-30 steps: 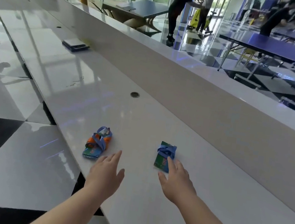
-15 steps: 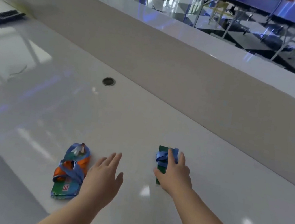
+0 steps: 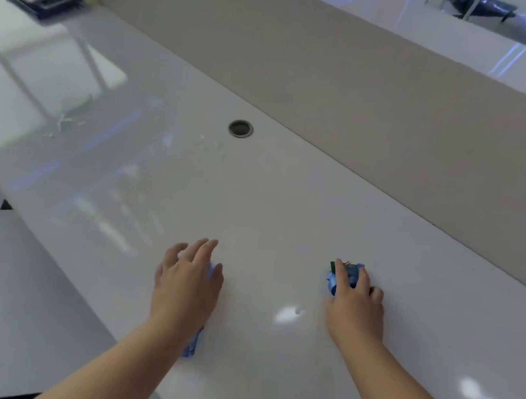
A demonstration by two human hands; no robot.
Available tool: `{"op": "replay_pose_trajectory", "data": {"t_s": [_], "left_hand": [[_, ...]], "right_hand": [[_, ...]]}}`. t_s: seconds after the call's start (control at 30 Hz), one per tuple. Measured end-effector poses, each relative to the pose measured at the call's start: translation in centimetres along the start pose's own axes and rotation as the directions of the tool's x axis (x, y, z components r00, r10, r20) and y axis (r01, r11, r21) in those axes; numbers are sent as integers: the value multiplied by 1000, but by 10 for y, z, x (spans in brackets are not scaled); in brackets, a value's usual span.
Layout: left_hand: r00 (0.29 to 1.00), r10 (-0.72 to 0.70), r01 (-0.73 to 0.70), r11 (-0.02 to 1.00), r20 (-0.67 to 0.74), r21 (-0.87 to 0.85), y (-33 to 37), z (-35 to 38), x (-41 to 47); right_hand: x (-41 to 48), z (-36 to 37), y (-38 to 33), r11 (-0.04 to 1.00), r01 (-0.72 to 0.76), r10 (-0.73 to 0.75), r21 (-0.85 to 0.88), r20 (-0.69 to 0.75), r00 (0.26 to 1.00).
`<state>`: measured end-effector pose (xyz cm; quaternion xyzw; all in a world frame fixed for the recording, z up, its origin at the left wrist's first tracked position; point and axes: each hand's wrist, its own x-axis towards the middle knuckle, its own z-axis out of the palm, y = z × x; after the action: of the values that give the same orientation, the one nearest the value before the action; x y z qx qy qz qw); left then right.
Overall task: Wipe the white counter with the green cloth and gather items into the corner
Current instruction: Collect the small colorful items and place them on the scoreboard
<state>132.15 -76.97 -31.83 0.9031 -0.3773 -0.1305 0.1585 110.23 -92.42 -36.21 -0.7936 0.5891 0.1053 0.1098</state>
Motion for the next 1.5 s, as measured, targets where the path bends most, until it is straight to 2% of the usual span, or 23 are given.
{"op": "replay_pose_trajectory", "data": {"t_s": [0.1,0.2,0.33,0.6,0.8,1.03,1.33,1.5], "left_hand": [[983,-186,186,982,4,-42,-22,-10,6],[933,-319,328,944,165,-28,-42,-13,5],[900,-338,375,922,277,-94,-52,-4,-1],[880,-386,427,898,277,-106,-40,19,-9],[919,-318,366,908,234,-202,-35,25,-12],[960,-144,224,911,240,-347,-14,15,-14],[968,120,1,875,219,-484,93,0,-32],[928,307,-156,834,210,-529,176,-7,-77]], "right_hand": [[-7,0,-14,999,41,-40,25,-43,998],[-17,2,-31,991,126,-125,33,-50,991],[-32,8,-51,971,239,-240,-26,-68,968],[-57,15,-87,929,367,-371,-51,-76,926],[-67,4,-93,924,376,-381,-67,-81,921],[-76,-27,-73,954,297,-300,-42,-127,945],[-117,-78,18,995,85,-70,58,-221,973],[-165,-108,95,991,-75,104,108,-300,948]]}}
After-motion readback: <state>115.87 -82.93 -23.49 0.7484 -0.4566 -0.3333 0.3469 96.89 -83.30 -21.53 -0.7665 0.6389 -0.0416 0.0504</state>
